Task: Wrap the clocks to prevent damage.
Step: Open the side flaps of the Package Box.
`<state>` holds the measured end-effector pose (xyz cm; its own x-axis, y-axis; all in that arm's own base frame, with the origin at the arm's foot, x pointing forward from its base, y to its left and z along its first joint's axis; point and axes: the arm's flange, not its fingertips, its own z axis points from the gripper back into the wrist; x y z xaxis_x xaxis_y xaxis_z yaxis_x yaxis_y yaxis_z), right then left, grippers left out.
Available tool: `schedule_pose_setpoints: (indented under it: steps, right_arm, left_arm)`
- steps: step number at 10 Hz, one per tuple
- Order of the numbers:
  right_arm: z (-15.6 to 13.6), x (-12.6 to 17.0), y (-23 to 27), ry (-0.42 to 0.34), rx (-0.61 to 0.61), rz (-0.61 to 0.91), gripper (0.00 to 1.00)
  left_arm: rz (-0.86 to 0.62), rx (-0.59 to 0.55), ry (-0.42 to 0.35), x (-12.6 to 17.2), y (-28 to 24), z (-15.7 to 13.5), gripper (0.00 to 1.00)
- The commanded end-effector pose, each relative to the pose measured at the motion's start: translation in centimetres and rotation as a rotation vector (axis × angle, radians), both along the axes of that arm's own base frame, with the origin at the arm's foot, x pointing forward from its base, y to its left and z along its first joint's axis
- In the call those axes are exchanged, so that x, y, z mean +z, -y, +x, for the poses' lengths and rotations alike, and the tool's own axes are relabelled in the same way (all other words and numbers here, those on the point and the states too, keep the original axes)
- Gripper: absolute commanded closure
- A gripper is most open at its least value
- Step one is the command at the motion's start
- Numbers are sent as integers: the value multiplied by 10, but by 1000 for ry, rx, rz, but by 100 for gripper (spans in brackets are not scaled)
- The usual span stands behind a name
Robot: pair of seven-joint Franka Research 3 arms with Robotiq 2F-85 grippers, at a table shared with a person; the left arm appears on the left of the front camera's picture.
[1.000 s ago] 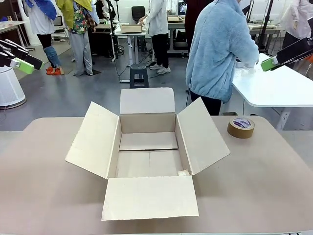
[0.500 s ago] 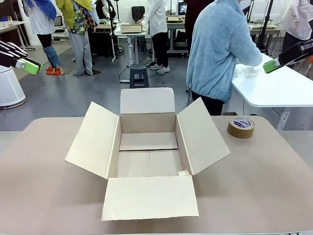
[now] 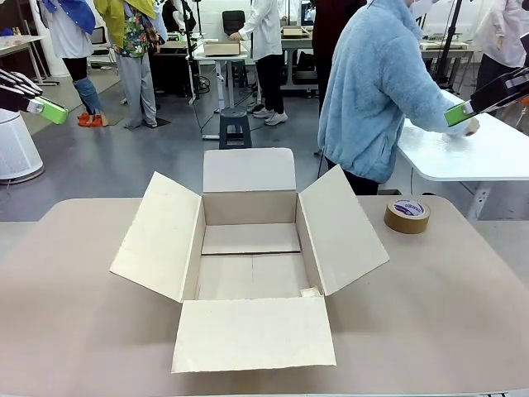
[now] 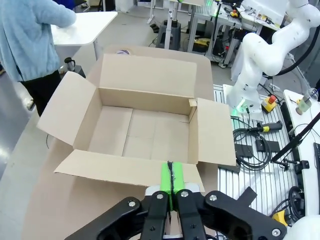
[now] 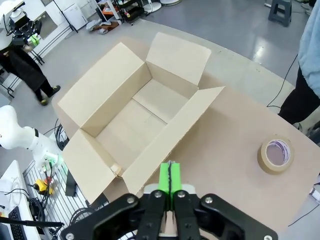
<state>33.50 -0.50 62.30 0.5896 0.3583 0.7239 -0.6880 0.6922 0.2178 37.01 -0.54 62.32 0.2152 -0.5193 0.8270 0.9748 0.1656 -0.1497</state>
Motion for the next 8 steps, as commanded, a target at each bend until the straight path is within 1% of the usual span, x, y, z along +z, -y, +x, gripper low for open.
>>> schedule_pose_setpoints:
  steps: [1, 4, 5, 6, 7, 8]
  right_arm:
    - [0, 0, 0, 4, -2, 0, 100]
    - [0, 0, 1, 1, -5, -3, 99]
    - [1, 9, -5, -42, -208, 71, 99]
    - [4, 5, -33, -103, -193, 56, 99]
    - [10, -1, -67, -149, -225, 31, 99]
    - [16, -8, -106, -212, -318, 2, 99]
  left_arm:
    - [3, -3, 0, 0, 1, 0, 100]
    - [3, -3, 0, 0, 1, 0, 100]
    - [2, 2, -1, 0, 0, 0, 100]
    - [40, 63, -31, 1, 19, 7, 100]
    - [119, 198, -87, 1, 51, 18, 100]
    - [254, 345, -138, 0, 88, 26, 100]
